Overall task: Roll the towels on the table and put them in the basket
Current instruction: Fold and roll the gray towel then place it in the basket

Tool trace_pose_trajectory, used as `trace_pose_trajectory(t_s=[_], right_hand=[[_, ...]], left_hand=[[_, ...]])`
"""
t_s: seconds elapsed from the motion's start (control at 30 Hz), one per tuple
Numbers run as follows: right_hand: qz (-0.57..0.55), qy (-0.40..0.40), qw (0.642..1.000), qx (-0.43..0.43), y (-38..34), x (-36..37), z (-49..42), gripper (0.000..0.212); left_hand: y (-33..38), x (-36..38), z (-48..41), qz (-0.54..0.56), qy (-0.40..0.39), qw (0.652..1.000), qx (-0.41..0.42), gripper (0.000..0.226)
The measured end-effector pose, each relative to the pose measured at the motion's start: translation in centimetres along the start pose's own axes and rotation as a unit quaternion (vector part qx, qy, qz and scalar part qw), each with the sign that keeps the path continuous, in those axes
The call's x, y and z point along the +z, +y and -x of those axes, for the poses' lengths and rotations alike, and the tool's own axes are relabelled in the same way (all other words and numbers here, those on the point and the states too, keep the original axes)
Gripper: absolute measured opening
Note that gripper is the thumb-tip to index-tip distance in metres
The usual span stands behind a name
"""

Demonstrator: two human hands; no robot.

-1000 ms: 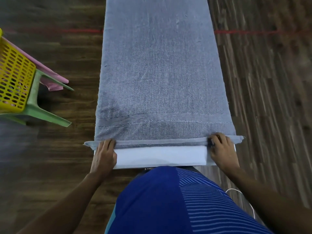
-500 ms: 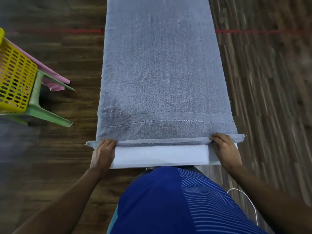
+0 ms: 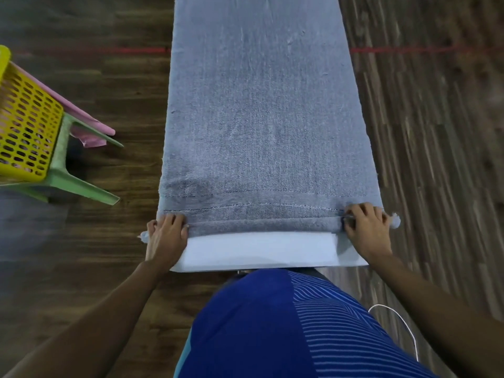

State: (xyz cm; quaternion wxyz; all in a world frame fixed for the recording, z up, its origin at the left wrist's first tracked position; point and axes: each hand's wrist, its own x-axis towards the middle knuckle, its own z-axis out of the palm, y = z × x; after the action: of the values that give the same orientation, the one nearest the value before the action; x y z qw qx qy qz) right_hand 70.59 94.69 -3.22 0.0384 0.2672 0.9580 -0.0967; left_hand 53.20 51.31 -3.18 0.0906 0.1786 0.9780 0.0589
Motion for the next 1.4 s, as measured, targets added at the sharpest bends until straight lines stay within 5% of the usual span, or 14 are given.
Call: trace_pose_trajectory(t_s=[0.1,0.27,0.37,0.67,0.87,1.0,1.1,1.23,1.4], right_hand=[[-0.006,0.043,0.999,-0.025,-0.3,0.4,0.3,0.015],[-0.017,0.012,0.988,-0.155,-1.1,1.5,2.3,0.03],[-0.014,-0.009,0.991,-0.131,-0.7,1.6,2.4,0.034],[-0.058,-0.036,0.995,-0.068,-1.2,0.3,1.2,0.043],[-0.003,-0.094,0.995,-0.029,-1.2,-0.6,-0.6,0.024],[-0.016,-0.029,0.999,-0.012,-1.5,-0.8,-1.8,0.021],[-0.062,0.032,0.997,-0.035,-2.0,-0.6,-1.4,0.025],[-0.016,-0.017,0.995,-0.1,-2.5,0.6,0.3,0.041],[-0.004,-0.002,0.996,-0.085,-1.7,0.8,0.1,0.04]], left_hand=[[0.7,0.0,0.0,0.002,0.059,0.998,-0.024,0.014],[1.5,1.8,2.5,0.043,0.05,0.992,0.107,0.035],[1.5,2.3,2.7,0.035,0.036,0.995,0.087,0.044],[1.8,0.6,0.4,0.077,0.031,0.995,0.062,0.02],[0.9,-0.1,-0.2,0.102,-0.062,0.993,0.017,0.033],[1.3,-0.7,-1.6,0.071,0.015,0.997,0.001,0.012],[2.0,-0.6,-1.2,0.054,0.086,0.995,0.014,0.018],[2.6,0.8,0.4,0.034,0.042,0.991,0.125,0.042],[2.2,0.4,-0.7,0.042,0.017,0.995,0.089,0.035]])
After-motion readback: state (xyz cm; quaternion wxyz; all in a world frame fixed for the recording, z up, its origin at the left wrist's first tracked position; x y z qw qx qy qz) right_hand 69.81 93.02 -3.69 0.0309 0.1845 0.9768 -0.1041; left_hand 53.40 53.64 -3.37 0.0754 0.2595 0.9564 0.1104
